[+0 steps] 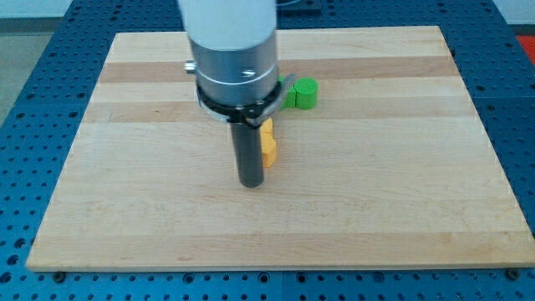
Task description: Point your arm at the yellow hexagon
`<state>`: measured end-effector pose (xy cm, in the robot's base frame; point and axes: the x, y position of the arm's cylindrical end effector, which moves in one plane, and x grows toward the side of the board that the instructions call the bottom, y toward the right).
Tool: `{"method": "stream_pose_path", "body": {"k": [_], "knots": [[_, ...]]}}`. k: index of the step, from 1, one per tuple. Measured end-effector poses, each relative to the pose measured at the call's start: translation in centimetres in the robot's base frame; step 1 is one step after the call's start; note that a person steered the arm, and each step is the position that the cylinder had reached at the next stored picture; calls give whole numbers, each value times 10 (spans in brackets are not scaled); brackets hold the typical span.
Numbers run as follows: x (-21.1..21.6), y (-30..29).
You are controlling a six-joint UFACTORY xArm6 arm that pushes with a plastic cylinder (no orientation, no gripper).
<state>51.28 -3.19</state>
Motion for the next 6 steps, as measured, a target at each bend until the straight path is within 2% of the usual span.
{"method": "stream_pose_path", "body": {"k": [3, 6], "knots": [[-4, 7], [-38, 58]]}}
